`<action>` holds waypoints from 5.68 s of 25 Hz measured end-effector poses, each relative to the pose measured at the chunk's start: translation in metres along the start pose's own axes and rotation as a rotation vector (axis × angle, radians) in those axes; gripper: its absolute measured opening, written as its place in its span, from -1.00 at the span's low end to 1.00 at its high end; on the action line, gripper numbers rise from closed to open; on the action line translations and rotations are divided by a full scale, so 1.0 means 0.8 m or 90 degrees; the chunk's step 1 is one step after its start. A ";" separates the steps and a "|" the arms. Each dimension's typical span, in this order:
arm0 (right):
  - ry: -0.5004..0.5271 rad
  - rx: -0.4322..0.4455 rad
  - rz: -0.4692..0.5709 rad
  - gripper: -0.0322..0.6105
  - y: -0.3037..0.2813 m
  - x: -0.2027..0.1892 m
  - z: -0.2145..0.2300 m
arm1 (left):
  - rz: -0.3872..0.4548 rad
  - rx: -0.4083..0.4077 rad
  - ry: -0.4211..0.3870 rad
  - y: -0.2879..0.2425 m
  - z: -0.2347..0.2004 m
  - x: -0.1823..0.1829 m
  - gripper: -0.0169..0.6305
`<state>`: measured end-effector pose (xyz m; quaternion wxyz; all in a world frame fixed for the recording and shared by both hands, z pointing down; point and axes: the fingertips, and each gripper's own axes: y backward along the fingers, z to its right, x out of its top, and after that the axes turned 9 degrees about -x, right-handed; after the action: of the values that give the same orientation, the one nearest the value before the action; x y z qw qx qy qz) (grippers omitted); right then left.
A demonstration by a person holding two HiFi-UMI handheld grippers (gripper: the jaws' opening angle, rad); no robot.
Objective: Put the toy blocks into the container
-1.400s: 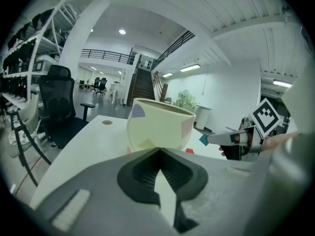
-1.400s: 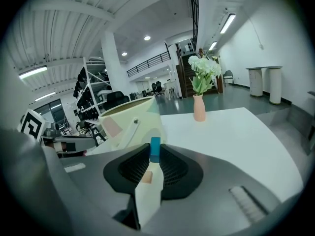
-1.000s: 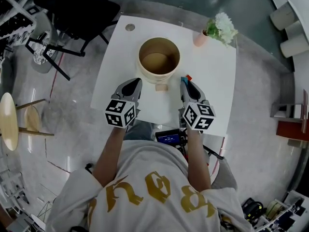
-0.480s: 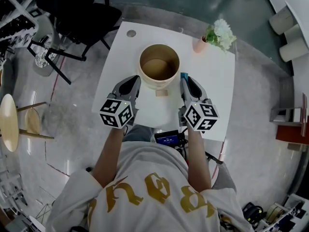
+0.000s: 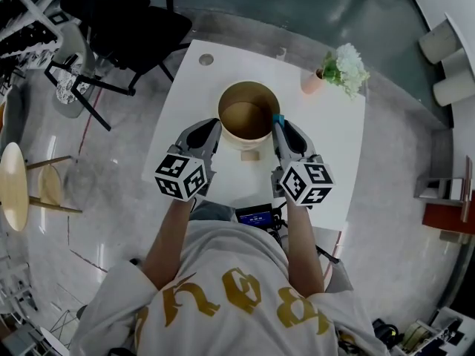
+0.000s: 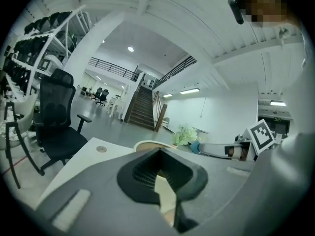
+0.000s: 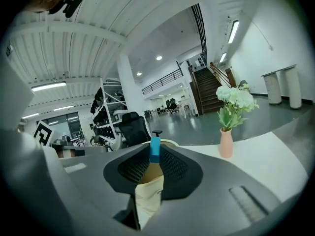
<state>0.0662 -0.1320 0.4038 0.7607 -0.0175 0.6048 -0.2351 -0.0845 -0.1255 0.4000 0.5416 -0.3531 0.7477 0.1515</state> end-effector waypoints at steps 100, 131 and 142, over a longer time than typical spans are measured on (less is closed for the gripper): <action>0.215 0.034 -0.291 -0.24 -0.005 -0.244 0.013 | -0.215 -0.014 0.089 0.001 -0.010 -0.205 -0.94; 0.399 0.100 -0.350 -0.13 -0.038 -0.289 0.000 | -0.235 -0.022 0.132 -0.010 -0.041 -0.216 -0.94; 0.400 0.078 -0.369 -0.31 -0.015 -0.295 0.010 | -0.245 -0.028 0.124 -0.011 -0.029 -0.222 -0.94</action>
<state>0.0324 -0.0552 0.6250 0.4418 -0.0688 0.7619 -0.4686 -0.0657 -0.0809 0.5727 0.4782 -0.5140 0.7116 0.0266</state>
